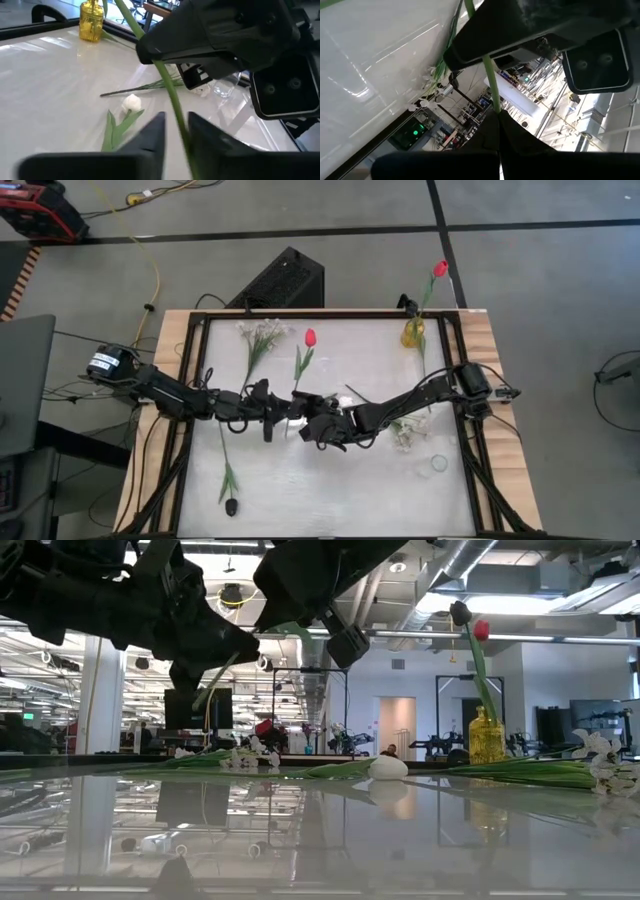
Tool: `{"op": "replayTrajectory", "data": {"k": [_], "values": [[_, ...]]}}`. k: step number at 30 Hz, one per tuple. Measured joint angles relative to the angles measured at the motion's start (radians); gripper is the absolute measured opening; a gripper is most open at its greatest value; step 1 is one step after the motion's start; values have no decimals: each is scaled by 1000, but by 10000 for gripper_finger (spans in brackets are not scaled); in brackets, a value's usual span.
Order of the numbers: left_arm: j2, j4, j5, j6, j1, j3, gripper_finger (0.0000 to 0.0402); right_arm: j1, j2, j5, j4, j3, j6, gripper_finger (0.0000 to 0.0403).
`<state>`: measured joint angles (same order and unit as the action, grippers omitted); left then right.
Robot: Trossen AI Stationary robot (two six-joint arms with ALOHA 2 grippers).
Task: Sort flowers into vase by color
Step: Put the red flower into the yellow flower vase
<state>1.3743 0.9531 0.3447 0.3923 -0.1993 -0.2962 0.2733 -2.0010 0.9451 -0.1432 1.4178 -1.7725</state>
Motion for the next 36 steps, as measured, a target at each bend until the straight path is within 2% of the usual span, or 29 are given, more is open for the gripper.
{"op": "replayTrajectory", "data": {"k": [1,3,7,13,15,17,20,22,24,27,29,31,32,33,36], "values": [[0,0,0,-8,0,0,30,-1,0,0,0,0,0,28],[0,-2,5,-12,-1,0,10,-1,0,-1,0,0,0,42],[1,-6,26,-13,-1,0,2,0,1,-5,6,1,3,67],[1,-11,114,-14,-1,0,0,7,1,-11,33,1,25,101],[1,-19,156,-15,-1,0,0,9,1,-8,59,0,112,116],[1,-17,195,-15,-5,3,0,14,3,-8,117,0,273,131],[0,-28,233,-38,-15,6,0,12,41,-37,338,0,591,150],[0,-9,237,-68,-26,6,0,-8,84,-142,480,0,849,155],[0,14,236,-115,-37,6,0,-51,132,-313,581,0,1093,156],[0,64,206,-204,-57,6,0,-151,190,-716,585,0,1370,150],[0,98,173,-243,-70,6,0,-221,201,-1035,496,0,1476,147],[0,123,149,-268,-82,6,0,-267,199,-1270,363,-18,1546,144],[0,133,143,-279,-89,6,0,-281,197,-1336,305,-33,1570,144],[0,141,140,-286,-97,6,0,-290,194,-1357,259,-48,1585,143],[0,157,134,-318,-126,6,0,-303,189,-1363,198,-82,1583,143]]}}
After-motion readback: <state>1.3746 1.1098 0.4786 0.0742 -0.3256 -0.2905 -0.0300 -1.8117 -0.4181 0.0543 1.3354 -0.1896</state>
